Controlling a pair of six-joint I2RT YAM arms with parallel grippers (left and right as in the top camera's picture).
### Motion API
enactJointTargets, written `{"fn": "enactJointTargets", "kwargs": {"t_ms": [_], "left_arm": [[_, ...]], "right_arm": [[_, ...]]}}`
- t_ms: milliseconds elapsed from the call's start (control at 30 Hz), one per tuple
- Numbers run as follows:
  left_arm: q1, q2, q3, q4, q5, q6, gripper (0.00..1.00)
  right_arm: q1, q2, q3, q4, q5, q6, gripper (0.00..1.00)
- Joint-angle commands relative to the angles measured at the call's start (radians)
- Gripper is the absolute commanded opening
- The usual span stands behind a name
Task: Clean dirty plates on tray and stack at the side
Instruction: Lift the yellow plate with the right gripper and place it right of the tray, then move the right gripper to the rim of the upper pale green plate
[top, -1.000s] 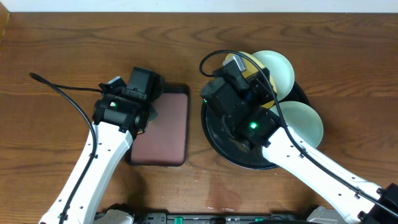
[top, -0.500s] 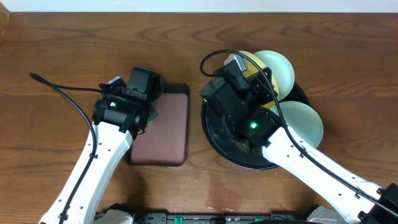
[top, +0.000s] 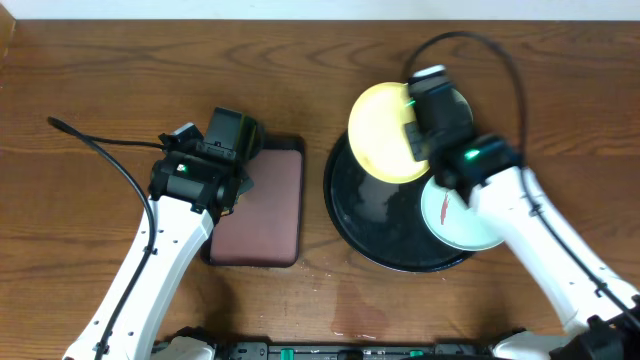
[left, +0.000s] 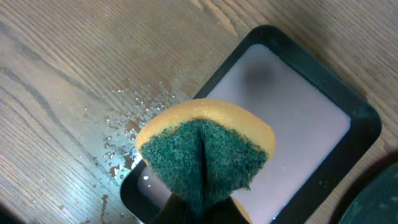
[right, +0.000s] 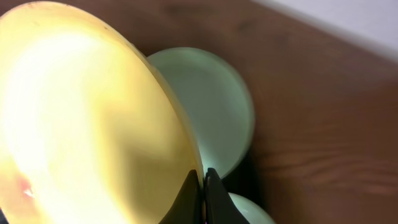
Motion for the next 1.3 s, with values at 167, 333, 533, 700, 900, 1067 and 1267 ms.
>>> {"fn": "enactJointTargets", "kwargs": {"t_ms": [167,333,533,700,900,1067,1267], "left_arm": [[0.006,0.004,-0.008,0.001,-0.005,-0.006,0.07],[0.006,0.004,-0.008,0.001,-0.003,-0.006,0.07],[0.006,0.004,-0.008,0.009,0.020,-0.006,0.07],[0.006,0.005,-0.008,0.009,0.020,-0.006,0.08],[0.006,0.008,-0.008,0.016,0.020,-0.006,0.08],[0.006,0.010,-0.009,0.016,0.020,-0.006,0.07],[0.006,0.010,-0.009,0.028,0.020,-0.006,0.08]], "right_arm": [[-0.409,-0.005,0.019,0.012,-0.922,0.061,0.01],[-0.671,0.027,0.008,0.012,-0.772,0.184,0.01],[-0.872,0.087,-0.003,0.045,-0.521,0.509,0.01],[-0.888,0.167,-0.003,0.087,-0.322,0.550,0.01],[-0.888,0.316,-0.003,0.095,-0.307,0.550,0.01],[-0.888,0.346,-0.001,0.142,-0.366,0.508,0.43],[-0.864,0.338,0.002,0.269,-0.852,0.273,0.75]]}}
